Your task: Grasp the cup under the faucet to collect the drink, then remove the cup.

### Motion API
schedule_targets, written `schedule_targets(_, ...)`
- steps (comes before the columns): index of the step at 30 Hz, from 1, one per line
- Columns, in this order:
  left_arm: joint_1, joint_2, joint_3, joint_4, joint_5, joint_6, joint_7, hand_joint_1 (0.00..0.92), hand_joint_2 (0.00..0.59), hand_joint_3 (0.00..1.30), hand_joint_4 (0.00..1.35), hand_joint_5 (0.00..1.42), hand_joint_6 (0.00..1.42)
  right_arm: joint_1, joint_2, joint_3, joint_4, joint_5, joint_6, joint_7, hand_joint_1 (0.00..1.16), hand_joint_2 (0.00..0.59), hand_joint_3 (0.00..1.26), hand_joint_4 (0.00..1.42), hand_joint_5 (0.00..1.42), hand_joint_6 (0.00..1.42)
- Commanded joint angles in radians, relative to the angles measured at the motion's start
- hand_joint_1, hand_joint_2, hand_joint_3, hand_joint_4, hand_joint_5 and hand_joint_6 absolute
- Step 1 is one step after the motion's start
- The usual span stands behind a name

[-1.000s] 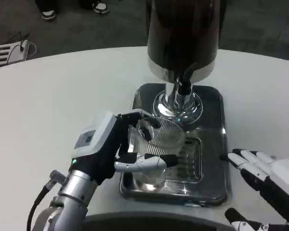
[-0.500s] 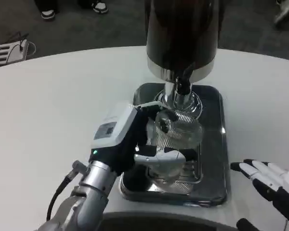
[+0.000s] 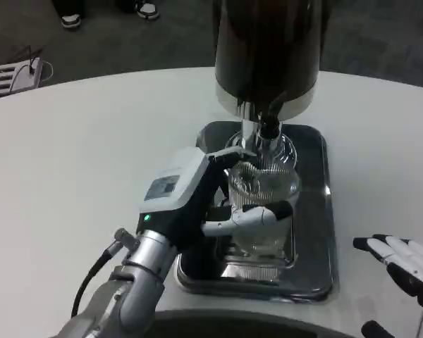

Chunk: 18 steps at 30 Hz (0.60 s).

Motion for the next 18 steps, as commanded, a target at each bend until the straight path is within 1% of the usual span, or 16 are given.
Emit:
schedule_targets(1, 0.02, 0.024, 0.002, -0.015, 0.0, 0.015, 0.006, 0.073, 0.046, 0.39, 0.2, 0.36, 0.52, 0.008, -0.012, -0.013, 0.006, 0.019, -0.016, -0.024, 0.45, 0.489, 0.05, 0.0, 0.0, 0.09)
schedule_targets(4, 0.02, 0.031, 0.006, -0.019, -0.006, 0.01, 0.008, 0.06, 0.047, 0.36, 0.15, 0.3, 0.44, 0.006, -0.015, -0.013, 0.008, 0.032, -0.017, -0.028, 0.45, 0.489, 0.05, 0.0, 0.0, 0.09)
schedule_targets(8, 0.03, 0.035, 0.017, -0.041, -0.029, -0.009, -0.006, 0.057, 0.048, 0.35, 0.12, 0.29, 0.42, 0.004, -0.02, -0.011, 0.011, 0.039, -0.013, -0.031, 0.45, 0.489, 0.05, 0.0, 0.0, 0.1)
schedule_targets(11, 0.053, 0.043, 0.031, -0.074, -0.064, -0.031, -0.026, 0.029, 0.037, 0.33, 0.1, 0.27, 0.41, 0.004, -0.021, -0.008, 0.009, 0.04, -0.011, -0.034, 0.45, 0.489, 0.05, 0.0, 0.0, 0.1)
schedule_targets(14, 0.093, 0.059, 0.051, -0.133, -0.101, -0.052, -0.048, 0.012, 0.039, 0.32, 0.1, 0.27, 0.42, 0.005, -0.019, -0.004, 0.007, 0.039, -0.01, -0.038, 0.45, 0.489, 0.05, 0.0, 0.0, 0.11)
schedule_targets(18, 0.198, 0.098, 0.107, -0.28, -0.16, -0.07, -0.088, 0.0, 0.038, 0.32, 0.11, 0.27, 0.42, 0.005, -0.017, -0.004, 0.005, 0.038, -0.007, -0.044, 0.45, 0.489, 0.05, 0.0, 0.0, 0.11)
